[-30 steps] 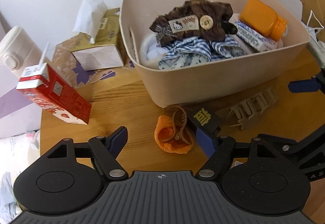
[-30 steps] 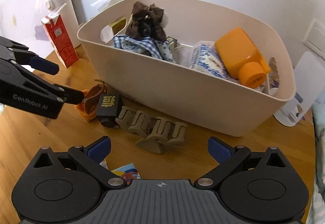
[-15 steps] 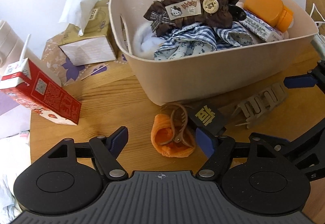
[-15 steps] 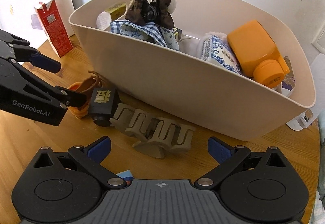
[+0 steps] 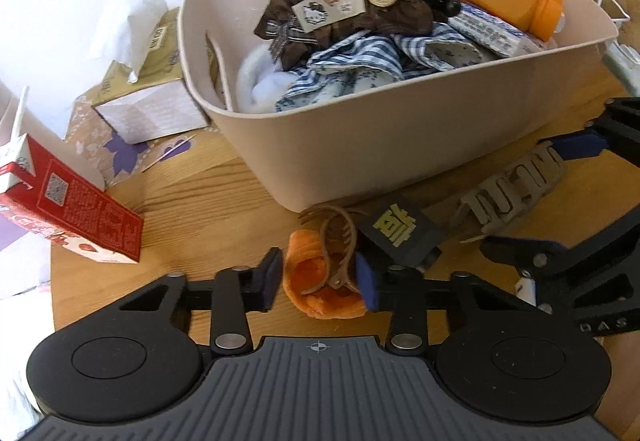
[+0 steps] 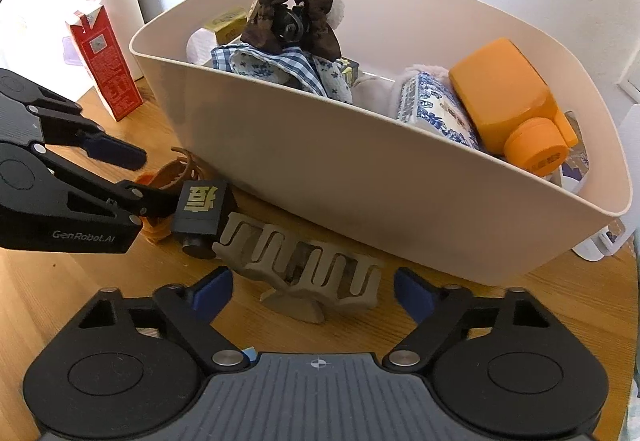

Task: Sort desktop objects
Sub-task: 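Grasp the brown hair clip with the left tool while the right tool grasps the beige clip rack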

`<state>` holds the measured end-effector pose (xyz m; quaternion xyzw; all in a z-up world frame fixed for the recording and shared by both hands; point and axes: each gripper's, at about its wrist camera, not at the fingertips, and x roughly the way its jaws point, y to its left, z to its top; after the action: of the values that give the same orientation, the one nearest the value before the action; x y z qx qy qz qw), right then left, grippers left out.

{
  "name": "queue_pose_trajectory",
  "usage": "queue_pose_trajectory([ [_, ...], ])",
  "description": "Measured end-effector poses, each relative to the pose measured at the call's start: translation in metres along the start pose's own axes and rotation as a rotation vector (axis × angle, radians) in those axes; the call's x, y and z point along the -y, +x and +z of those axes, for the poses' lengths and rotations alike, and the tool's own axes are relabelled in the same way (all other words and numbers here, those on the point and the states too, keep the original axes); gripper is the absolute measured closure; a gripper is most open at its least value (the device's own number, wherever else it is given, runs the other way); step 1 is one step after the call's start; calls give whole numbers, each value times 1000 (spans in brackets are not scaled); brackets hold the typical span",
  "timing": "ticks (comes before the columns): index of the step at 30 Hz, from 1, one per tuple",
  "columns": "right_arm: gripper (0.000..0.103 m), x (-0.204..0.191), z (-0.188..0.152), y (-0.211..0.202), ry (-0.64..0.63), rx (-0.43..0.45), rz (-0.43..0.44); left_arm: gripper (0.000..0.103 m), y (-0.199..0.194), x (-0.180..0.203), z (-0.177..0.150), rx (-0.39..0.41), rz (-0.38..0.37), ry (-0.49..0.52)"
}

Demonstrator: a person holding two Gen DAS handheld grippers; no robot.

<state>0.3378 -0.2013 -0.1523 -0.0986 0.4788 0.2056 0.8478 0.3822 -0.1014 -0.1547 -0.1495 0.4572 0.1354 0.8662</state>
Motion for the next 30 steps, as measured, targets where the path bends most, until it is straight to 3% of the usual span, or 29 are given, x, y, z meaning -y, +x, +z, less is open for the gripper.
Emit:
queue_pose_trajectory([
  [6, 32, 0, -2, -5, -11, 9, 18, 85, -1, 7, -2, 7, -8, 43],
  [30, 32, 21, -16, -52, 28, 82, -7, 86, -38, 6, -9, 68, 43, -57],
])
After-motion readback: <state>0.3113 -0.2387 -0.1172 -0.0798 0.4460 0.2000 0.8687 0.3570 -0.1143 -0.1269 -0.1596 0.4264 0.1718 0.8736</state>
